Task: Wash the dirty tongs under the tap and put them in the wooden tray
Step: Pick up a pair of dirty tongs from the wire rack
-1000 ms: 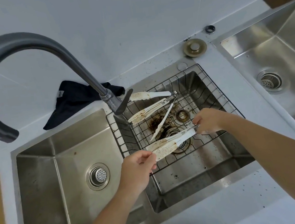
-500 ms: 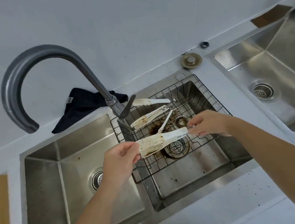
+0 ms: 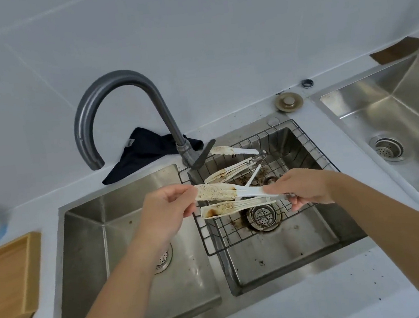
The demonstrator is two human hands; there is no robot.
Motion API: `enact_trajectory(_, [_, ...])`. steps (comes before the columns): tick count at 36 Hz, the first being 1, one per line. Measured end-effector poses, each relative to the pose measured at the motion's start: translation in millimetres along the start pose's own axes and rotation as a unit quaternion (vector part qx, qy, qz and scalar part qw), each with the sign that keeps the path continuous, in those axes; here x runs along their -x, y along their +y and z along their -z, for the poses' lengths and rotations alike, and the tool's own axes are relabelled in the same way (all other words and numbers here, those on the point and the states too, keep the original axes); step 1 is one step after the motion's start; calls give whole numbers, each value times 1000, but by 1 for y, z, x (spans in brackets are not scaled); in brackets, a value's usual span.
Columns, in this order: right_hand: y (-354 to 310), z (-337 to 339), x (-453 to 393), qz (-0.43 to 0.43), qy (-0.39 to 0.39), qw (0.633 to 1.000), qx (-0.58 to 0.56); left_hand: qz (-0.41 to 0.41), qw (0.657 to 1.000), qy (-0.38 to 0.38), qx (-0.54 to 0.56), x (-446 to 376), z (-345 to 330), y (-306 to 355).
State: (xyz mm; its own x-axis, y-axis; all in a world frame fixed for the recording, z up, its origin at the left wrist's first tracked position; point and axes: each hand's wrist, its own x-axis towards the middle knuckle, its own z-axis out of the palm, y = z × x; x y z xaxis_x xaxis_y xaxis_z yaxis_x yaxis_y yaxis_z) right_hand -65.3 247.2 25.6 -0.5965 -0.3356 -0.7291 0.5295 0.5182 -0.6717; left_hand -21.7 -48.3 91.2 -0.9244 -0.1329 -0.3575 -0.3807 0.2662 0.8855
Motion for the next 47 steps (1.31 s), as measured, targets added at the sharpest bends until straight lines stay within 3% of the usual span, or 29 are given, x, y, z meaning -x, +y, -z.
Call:
enact_trajectory(13, [-35, -44, 7, 48, -48, 992, -105, -18, 999, 32, 23, 10, 50, 0])
enact_trajectory(30, [-88, -150, 23, 80, -124, 985, -92, -25, 998, 56, 15, 26, 153, -13])
enact_trajectory(36, [-107, -184, 26, 100, -100, 983, -117, -36, 996, 78, 27, 29, 186, -18])
enact_trajectory(42, [-123, -211, 32, 113, -76, 981, -139, -32, 983, 147, 101, 35, 200, -33])
enact_trajectory(47, [-136, -229, 35, 114, -39, 978, -172, 6, 983, 129, 133, 49, 192, -58])
